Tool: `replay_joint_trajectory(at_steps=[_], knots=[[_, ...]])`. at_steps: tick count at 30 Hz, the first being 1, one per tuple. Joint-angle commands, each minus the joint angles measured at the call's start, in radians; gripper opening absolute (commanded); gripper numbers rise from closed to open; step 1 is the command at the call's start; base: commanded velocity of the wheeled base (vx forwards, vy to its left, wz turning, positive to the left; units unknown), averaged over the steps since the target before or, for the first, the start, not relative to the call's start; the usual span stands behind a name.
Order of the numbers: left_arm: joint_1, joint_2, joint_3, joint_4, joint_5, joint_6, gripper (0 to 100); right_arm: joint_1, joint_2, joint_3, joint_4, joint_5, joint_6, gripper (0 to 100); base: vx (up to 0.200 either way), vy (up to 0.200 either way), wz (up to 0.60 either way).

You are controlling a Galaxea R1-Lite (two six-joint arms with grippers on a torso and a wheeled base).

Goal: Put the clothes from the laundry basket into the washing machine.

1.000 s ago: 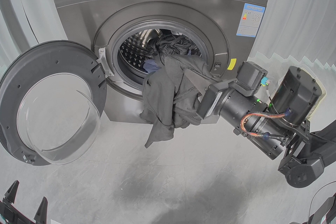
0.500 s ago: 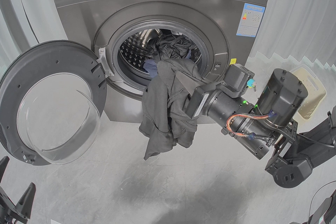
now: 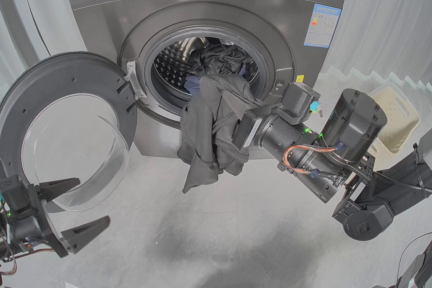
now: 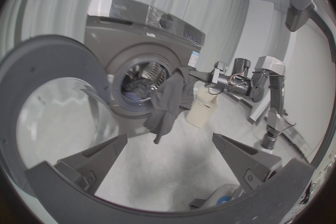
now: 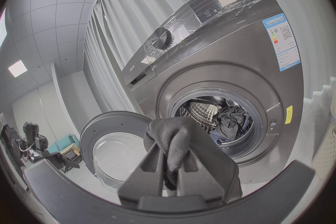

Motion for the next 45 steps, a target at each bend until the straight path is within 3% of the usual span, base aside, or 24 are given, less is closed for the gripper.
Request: replay_joint_trajectory(at_steps=[1,8,11,19,26,34,38,41,45], knots=[[-0.111,0.300,-0.059,-0.103,-0.017,-0.025,100,-0.008,0.010,-0.008,-0.003,-0.002,-0.001,0,0.000,0.000,0.00],[-0.115,0.474,-0.092,-0.241,-0.017,-0.034,100,-0.008,0.011,-0.012,-0.003,-0.002,-0.001,0,0.000,0.000,0.00],[-0.151,0.543,-0.095,-0.307,-0.016,-0.048,100,-0.008,0.011,-0.012,-0.003,-0.002,-0.003,0,0.000,0.000,0.00],[-0.220,0.688,-0.135,-0.446,0.056,-0.063,100,-0.006,0.011,-0.012,-0.003,-0.002,-0.003,0,0.000,0.000,0.00],[-0.244,0.781,-0.192,-0.529,0.067,-0.106,100,-0.003,0.011,-0.012,-0.003,-0.002,-0.003,0,0.000,0.000,0.00],[-0.267,0.886,-0.229,-0.590,0.092,-0.111,100,-0.003,0.011,-0.012,-0.003,-0.002,-0.003,0,0.000,0.000,0.00],[-0.267,0.965,-0.247,-0.681,0.102,-0.111,100,-0.003,0.011,-0.011,-0.003,-0.002,-0.003,0,0.000,0.000,0.00],[-0.267,1.042,-0.273,-0.782,0.157,-0.123,100,-0.002,0.011,-0.008,-0.003,-0.002,-0.003,0,0.000,0.000,0.00],[-0.270,1.071,-0.295,-0.805,0.171,-0.123,100,0.003,0.011,-0.003,-0.003,-0.002,-0.006,0,0.000,0.000,0.00]])
